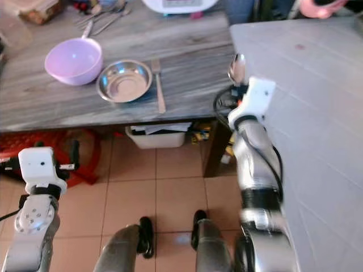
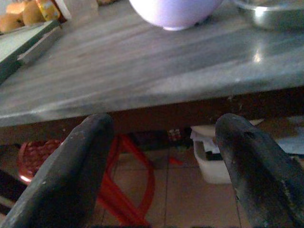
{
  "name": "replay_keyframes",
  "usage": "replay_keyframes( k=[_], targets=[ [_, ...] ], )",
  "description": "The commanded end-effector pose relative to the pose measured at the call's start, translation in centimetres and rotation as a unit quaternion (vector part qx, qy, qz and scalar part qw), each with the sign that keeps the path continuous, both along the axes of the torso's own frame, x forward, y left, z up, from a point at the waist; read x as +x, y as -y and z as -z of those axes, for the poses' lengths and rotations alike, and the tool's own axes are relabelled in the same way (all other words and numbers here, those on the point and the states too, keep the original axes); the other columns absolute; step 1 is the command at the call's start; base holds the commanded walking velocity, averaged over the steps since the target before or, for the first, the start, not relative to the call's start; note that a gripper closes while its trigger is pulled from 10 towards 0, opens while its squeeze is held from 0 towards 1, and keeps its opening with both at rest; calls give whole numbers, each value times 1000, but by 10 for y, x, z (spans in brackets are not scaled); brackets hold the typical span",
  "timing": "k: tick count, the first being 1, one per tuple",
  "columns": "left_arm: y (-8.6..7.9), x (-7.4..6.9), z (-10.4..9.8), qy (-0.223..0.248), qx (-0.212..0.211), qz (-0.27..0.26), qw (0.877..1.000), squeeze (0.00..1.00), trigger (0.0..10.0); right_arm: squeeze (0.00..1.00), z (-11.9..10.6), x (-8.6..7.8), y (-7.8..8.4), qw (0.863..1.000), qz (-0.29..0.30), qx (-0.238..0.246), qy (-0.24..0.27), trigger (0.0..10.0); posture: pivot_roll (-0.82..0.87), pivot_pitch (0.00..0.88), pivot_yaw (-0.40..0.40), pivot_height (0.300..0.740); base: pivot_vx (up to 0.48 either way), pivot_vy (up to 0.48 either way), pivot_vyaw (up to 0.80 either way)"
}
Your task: Setting the table
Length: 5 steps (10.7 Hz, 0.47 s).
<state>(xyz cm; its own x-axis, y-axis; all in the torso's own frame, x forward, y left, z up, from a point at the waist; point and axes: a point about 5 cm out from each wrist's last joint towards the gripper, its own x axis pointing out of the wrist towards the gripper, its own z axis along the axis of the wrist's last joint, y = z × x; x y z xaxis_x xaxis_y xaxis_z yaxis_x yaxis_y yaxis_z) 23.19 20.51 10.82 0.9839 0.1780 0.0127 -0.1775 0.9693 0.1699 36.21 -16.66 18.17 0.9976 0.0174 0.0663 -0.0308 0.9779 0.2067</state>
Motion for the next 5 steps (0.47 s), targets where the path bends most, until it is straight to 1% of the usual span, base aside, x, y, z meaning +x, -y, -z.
replay_keyframes(
  k=[1,2,4,5],
  targets=[
    [-2,-4,2,-11,7,2,1000,0,10000,0,-4,4,-7,1000,-15,12,1,10000,35,304,73,740,0,0,0],
    [-1,-4,2,-14,6,5,1000,0,10000,0,-15,14,-21,999,-37,34,1,10000,37,309,72,740,0,0,0],
    [1,-4,2,-18,2,10,1000,0,10000,0,-25,23,-40,996,-75,49,-3,10000,34,311,63,740,0,0,0],
    [3,-4,2,-19,-1,12,1000,0,10000,0,-27,26,-48,995,-93,47,-9,10000,32,311,56,740,0,0,0]
  ],
)
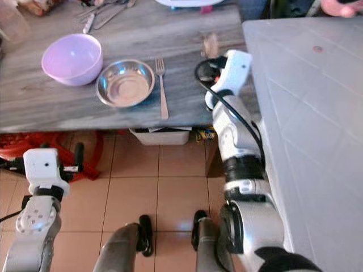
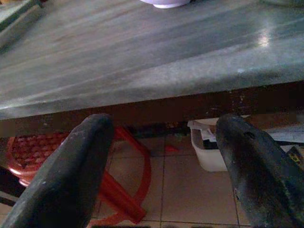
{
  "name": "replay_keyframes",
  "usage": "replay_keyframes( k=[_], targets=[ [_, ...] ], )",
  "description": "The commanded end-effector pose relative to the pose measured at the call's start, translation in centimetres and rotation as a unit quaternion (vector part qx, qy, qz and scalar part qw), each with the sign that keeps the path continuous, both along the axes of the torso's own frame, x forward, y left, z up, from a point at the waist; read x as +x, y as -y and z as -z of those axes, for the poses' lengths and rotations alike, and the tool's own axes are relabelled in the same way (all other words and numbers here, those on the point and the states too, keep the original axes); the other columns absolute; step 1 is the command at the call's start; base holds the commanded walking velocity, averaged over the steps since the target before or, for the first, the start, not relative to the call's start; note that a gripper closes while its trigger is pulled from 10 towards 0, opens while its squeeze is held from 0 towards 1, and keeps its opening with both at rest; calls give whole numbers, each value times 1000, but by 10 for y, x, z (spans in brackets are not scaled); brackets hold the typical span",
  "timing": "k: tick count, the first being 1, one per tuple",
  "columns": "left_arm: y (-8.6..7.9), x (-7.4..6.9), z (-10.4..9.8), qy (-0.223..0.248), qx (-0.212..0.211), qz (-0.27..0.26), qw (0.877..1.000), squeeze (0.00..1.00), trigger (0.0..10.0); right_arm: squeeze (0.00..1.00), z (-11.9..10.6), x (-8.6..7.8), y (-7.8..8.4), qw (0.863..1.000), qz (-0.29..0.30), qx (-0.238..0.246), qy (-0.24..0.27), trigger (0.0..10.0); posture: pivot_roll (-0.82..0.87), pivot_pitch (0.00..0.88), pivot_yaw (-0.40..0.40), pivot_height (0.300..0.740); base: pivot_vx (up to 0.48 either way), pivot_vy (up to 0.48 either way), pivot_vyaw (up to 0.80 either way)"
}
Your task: Setting the table
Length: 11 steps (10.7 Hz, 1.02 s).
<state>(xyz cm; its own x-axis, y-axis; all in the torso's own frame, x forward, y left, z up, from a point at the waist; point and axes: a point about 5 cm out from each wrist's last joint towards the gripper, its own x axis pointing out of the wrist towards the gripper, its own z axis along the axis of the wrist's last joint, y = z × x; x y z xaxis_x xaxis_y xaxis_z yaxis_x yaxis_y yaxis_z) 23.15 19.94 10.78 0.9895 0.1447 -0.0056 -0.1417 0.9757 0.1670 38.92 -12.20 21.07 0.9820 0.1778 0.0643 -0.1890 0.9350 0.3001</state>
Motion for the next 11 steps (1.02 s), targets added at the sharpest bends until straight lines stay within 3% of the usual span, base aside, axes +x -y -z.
replay_keyframes(
  k=[1,3,7,11],
  targets=[
    [-2,-4,3,-11,1,-5,1000,0,10000,0,3,0,-7,1000,-18,6,-12,10000,30,312,53,740,0,0,0],
    [1,-5,4,-13,-4,-3,1000,0,10000,0,10,-2,-28,997,-57,19,-43,10000,26,309,45,740,0,0,0],
    [-5,-4,4,-12,7,-25,1000,0,10000,0,17,-16,-48,993,-98,26,-67,10000,23,306,37,740,0,0,0],
    [-1,-4,5,-16,0,-16,1000,0,10000,0,26,-16,-39,993,-68,0,-98,10000,23,309,38,740,0,0,0]
  ],
)
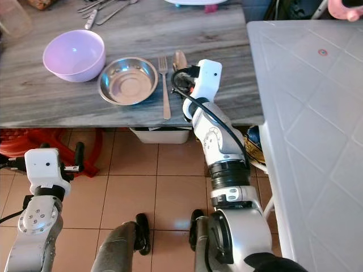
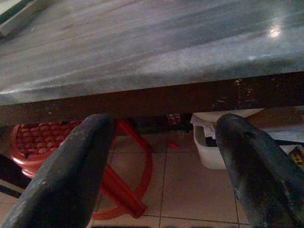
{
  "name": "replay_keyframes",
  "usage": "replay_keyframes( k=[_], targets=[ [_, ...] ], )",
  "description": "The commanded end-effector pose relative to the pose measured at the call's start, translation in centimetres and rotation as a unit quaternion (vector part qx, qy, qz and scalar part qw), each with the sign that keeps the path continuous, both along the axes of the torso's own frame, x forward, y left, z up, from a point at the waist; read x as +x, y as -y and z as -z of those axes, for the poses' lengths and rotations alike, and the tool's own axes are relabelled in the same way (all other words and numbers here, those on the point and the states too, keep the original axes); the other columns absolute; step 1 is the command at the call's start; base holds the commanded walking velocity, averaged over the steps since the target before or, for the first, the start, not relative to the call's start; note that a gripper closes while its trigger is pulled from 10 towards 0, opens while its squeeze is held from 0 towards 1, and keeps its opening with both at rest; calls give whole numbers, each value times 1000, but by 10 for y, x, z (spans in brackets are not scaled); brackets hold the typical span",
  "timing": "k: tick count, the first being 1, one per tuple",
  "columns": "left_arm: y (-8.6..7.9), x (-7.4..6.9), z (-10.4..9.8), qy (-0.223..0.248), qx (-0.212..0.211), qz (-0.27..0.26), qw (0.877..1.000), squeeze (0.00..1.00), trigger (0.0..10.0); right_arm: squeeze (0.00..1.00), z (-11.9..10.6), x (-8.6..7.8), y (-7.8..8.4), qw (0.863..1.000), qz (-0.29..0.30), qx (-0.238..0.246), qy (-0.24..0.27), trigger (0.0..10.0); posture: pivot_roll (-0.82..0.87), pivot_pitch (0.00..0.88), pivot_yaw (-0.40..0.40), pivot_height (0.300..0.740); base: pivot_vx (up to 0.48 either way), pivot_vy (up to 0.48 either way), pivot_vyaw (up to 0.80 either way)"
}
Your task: Setting the table
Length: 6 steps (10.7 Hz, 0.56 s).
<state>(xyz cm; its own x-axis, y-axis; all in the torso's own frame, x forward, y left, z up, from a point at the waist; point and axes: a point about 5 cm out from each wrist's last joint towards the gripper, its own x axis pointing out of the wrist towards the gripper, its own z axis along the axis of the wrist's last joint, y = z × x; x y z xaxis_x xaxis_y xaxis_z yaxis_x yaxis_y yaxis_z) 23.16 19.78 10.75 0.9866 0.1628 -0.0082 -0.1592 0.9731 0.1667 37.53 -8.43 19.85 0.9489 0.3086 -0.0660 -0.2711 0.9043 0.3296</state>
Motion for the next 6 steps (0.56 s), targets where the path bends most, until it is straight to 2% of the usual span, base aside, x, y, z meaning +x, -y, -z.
replay_keyframes(
  k=[1,6],
  targets=[
    [-3,-5,5,-15,0,-6,1000,0,10000,0,15,-2,2,999,8,-17,-35,10000,25,311,39,740,0,0,0],
    [-2,-4,5,-17,1,-1,1000,0,10000,0,21,-2,1,999,0,-22,-48,10000,27,314,42,740,0,0,0]
  ],
)
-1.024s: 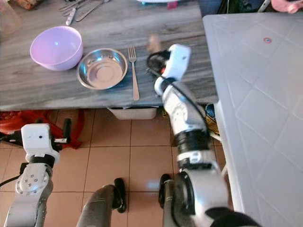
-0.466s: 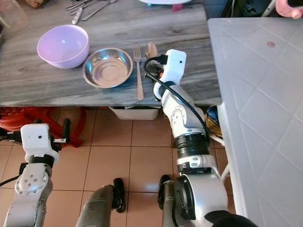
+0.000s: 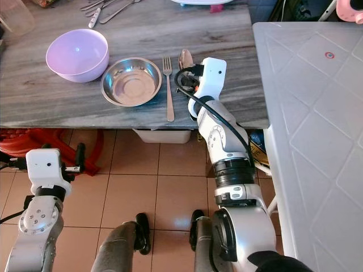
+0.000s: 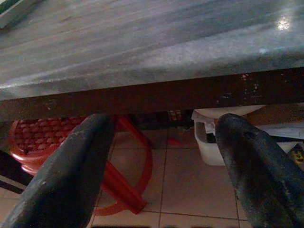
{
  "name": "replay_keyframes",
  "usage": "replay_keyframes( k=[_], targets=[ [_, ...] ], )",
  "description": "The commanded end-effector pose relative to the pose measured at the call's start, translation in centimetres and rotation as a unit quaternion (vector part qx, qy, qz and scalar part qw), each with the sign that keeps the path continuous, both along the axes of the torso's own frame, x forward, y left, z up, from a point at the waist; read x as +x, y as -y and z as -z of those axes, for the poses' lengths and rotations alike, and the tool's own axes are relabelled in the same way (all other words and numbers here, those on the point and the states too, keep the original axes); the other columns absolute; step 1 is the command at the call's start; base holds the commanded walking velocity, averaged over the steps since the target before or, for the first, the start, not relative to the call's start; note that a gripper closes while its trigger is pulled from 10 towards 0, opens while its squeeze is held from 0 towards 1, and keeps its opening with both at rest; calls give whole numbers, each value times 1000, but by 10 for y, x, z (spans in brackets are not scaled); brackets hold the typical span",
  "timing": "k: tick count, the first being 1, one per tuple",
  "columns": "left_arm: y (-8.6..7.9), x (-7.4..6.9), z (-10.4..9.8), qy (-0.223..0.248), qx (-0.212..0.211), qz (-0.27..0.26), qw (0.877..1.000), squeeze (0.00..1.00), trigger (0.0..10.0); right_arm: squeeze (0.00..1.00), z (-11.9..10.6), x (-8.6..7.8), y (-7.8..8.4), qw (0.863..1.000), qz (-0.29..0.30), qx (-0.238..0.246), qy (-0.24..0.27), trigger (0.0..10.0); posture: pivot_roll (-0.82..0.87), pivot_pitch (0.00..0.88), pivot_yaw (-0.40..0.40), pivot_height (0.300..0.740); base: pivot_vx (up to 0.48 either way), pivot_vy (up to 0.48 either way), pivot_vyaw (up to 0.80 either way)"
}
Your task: Setting the table
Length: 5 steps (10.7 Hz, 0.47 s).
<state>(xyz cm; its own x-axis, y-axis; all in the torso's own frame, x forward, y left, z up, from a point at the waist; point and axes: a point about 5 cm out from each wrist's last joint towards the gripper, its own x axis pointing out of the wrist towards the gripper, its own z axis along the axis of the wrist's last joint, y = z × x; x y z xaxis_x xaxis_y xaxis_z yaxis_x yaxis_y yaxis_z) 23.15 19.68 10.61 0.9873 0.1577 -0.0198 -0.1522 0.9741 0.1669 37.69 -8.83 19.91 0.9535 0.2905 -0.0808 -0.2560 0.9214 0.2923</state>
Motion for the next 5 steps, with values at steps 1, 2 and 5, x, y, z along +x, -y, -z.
replay_keyframes(
  k=[1,2,5],
  targets=[
    [-3,-4,4,-13,2,-3,1000,0,10000,0,25,-5,-5,998,-10,0,-55,10000,28,316,43,740,0,0,0],
    [-3,-4,4,-13,2,-2,1000,0,10000,0,26,-5,-5,998,-9,1,-58,10000,28,316,41,740,0,0,0],
    [-1,-4,5,-15,1,0,1000,0,10000,1000,29,-7,-8,998,-12,4,-68,10000,25,319,38,740,0,0,0]
  ],
)
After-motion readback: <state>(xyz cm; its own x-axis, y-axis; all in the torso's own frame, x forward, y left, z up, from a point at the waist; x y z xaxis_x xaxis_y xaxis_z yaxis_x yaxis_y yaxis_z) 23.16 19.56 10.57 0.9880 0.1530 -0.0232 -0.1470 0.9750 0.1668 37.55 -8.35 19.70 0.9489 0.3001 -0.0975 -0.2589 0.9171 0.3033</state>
